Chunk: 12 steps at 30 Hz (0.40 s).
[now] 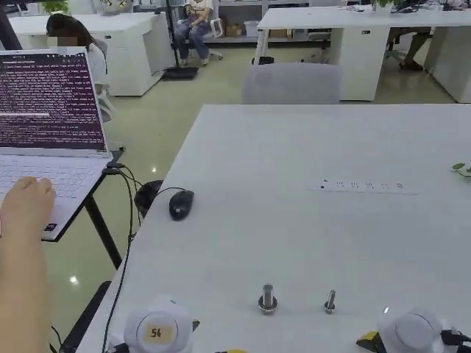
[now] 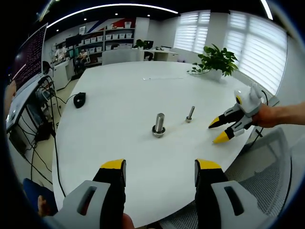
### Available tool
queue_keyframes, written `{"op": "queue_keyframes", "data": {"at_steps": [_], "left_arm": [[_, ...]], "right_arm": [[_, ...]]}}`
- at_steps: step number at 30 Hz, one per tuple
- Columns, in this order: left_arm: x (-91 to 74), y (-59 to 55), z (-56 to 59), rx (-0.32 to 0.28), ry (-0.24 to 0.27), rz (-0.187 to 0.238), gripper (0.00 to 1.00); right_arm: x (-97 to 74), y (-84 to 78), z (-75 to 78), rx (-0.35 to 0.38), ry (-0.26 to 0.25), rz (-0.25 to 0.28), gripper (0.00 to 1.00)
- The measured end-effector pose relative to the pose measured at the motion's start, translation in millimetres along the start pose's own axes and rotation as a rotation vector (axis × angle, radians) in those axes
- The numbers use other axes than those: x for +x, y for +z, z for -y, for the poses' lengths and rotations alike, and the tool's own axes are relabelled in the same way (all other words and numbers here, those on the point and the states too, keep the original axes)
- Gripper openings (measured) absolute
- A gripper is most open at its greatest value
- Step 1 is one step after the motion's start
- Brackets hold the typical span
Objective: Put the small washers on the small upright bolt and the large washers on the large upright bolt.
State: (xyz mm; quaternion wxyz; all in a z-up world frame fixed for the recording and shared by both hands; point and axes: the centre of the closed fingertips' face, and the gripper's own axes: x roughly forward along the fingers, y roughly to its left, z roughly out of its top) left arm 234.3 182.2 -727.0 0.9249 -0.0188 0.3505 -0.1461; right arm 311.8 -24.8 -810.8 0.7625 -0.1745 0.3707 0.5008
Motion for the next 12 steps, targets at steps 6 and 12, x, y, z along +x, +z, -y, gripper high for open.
{"op": "queue_keyframes", "data": {"at_steps": [6,12], "left_arm": [[1.6,3.9,0.9,0.021,-0.016,-0.003,0.58],[1.5,4.8,0.5,0.037,-0.025,-0.007,0.58]], "right_arm": [[-18.9,-1.4,7.4,0.021,-0.033,0.049,0.49],[-24.6,1.1,10.1,0.053,-0.063,0.083,0.51]]}}
